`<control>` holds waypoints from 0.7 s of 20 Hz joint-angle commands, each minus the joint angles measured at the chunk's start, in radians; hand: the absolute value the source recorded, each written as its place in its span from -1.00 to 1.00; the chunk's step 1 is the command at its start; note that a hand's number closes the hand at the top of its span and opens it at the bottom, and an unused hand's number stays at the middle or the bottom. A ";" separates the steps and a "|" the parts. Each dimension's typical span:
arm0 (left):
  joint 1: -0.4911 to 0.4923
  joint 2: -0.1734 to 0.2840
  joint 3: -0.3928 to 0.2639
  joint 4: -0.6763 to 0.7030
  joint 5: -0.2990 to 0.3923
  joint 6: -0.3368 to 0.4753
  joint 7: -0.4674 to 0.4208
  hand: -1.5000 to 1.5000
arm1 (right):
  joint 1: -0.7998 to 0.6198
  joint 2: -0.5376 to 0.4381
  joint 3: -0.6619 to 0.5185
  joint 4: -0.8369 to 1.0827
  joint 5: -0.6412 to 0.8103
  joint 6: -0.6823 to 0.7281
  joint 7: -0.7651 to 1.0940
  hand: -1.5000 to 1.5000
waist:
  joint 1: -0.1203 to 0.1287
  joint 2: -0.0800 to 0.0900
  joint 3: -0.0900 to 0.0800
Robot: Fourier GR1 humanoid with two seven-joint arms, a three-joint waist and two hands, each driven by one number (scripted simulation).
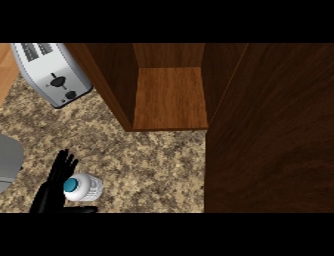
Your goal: Pick up the bottled water, place it into the cabinet and close the cabinet
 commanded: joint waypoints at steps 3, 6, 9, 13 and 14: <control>-0.090 -0.012 -0.004 0.244 -0.051 -0.013 -0.189 -1.00 | 0.101 -0.032 0.033 -0.163 0.029 0.005 0.004 -1.00 | 0.000 0.000 0.000; -0.140 0.048 0.035 0.361 -0.011 -0.125 -0.259 1.00 | 0.033 -0.035 -0.001 -0.156 -0.003 -0.017 0.040 -1.00 | 0.010 0.006 -0.001; -0.177 0.019 0.020 0.398 -0.066 -0.023 -0.303 1.00 | 0.070 -0.025 0.062 -0.140 0.040 -0.023 -0.008 -1.00 | 0.007 0.002 0.000; -0.209 0.024 0.008 0.424 -0.134 0.079 -0.377 1.00 | 0.109 -0.068 0.032 -0.167 0.014 -0.007 -0.036 -1.00 | -0.002 0.003 0.000; -0.185 0.034 -0.008 0.445 -0.169 0.084 -0.450 1.00 | 0.044 -0.054 0.008 -0.169 -0.018 -0.030 0.017 -1.00 | 0.012 0.011 -0.002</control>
